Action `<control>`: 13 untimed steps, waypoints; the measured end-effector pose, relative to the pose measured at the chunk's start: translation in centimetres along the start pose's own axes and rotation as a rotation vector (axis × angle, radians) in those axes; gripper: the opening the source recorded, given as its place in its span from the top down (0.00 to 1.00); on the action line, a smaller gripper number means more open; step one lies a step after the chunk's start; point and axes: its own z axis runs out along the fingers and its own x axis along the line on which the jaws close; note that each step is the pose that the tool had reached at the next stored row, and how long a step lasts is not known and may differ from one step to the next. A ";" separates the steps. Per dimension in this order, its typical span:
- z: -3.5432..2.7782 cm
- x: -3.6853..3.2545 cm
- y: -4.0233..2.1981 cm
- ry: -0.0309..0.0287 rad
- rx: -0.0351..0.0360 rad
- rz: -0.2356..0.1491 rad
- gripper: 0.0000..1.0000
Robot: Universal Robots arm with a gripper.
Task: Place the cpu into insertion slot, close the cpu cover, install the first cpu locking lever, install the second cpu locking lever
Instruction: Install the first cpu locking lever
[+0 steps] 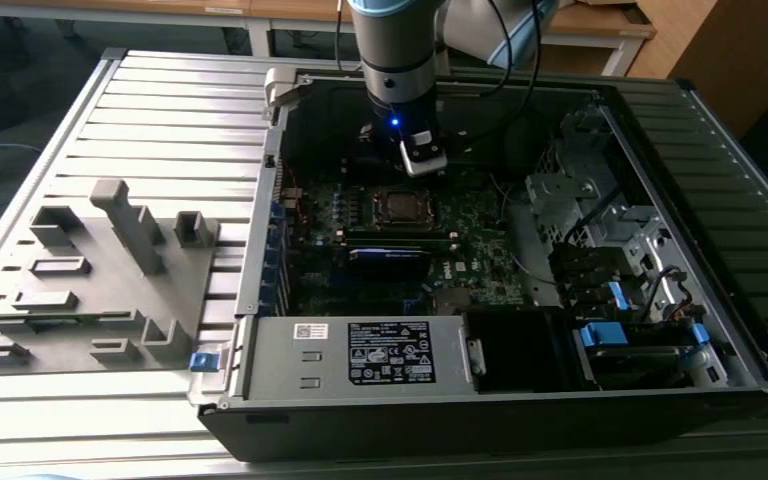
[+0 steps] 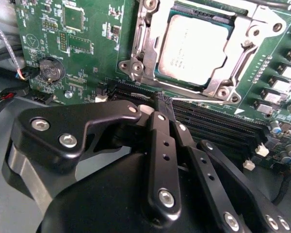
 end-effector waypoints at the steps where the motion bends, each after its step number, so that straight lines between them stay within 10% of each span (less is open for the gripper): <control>1: -0.01 0.00 0.00 0.0000 0.0001 0.000 0.89; 13: 0.00 0.04 0.13 0.0001 0.0003 0.000 0.89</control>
